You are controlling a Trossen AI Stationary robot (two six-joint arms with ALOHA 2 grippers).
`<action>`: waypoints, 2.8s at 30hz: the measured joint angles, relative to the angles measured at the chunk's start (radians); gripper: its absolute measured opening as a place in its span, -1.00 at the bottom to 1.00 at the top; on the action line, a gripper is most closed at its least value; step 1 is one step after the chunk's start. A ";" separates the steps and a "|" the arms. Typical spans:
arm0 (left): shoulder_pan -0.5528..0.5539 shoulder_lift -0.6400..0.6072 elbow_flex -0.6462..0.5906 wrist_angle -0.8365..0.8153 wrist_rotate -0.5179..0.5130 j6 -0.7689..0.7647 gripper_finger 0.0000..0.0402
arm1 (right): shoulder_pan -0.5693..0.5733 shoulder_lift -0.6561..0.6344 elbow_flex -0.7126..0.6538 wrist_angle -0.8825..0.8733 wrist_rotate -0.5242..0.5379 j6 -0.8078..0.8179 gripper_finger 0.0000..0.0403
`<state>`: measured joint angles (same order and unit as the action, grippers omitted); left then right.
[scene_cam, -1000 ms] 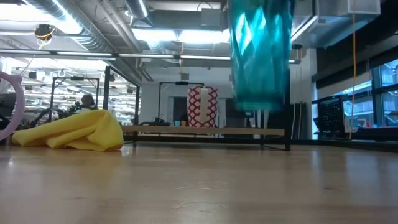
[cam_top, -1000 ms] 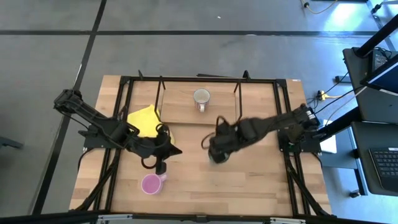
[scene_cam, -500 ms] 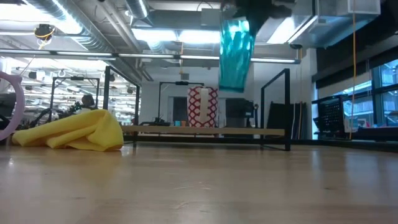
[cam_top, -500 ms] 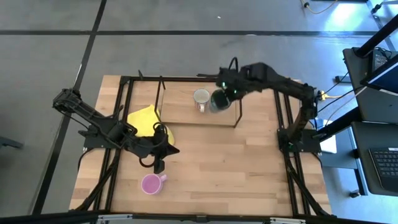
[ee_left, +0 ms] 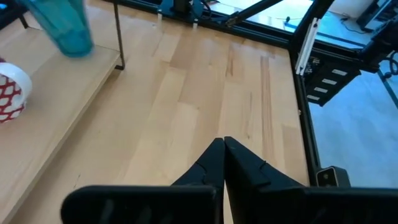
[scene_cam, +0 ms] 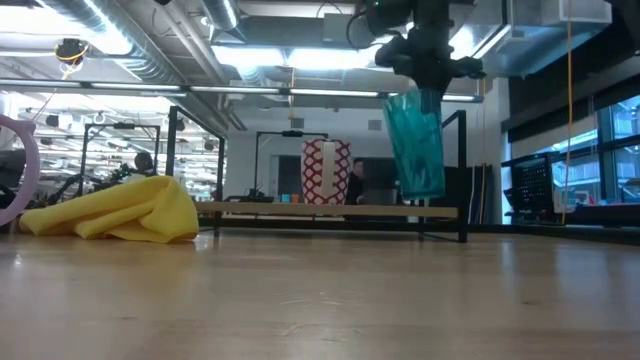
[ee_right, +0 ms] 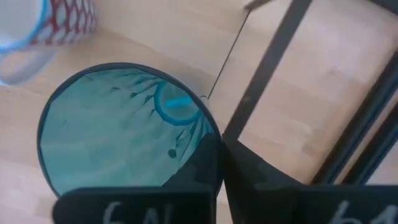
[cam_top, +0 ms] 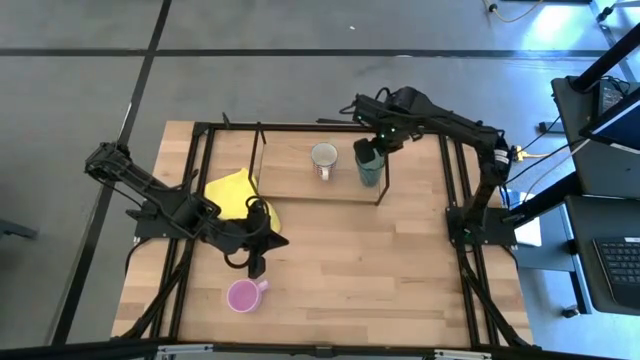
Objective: Stack small to large cups/mugs on shelf
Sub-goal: Put the blue cup on the shelf, then put the pink mug on the shelf
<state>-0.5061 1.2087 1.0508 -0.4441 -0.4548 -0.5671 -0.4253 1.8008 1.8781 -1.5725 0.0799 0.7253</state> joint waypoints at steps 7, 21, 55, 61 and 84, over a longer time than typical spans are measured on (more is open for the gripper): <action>0.000 0.000 0.000 -0.028 -0.009 0.000 -0.97 | 0.013 0.000 -0.024 0.081 -0.015 -0.026 -0.96; 0.000 0.000 0.000 -0.042 -0.008 -0.025 -0.99 | -0.054 0.000 -0.019 0.165 0.017 -0.028 -0.96; 0.046 0.001 0.000 -0.098 -0.051 -0.006 -0.71 | -0.047 0.005 0.203 0.035 0.037 -0.077 -0.63; 0.144 0.001 0.000 -0.110 -0.053 0.094 -0.77 | 0.115 0.003 0.356 0.025 0.060 -0.030 -0.84; -0.239 -0.022 0.000 -0.685 0.403 -0.498 -0.76 | 0.764 0.055 0.052 0.520 0.097 0.323 -0.35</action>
<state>-0.7451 1.1869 1.0504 -1.1289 -0.0519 -1.0647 0.3390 1.8557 1.9304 -1.0523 0.1766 1.0486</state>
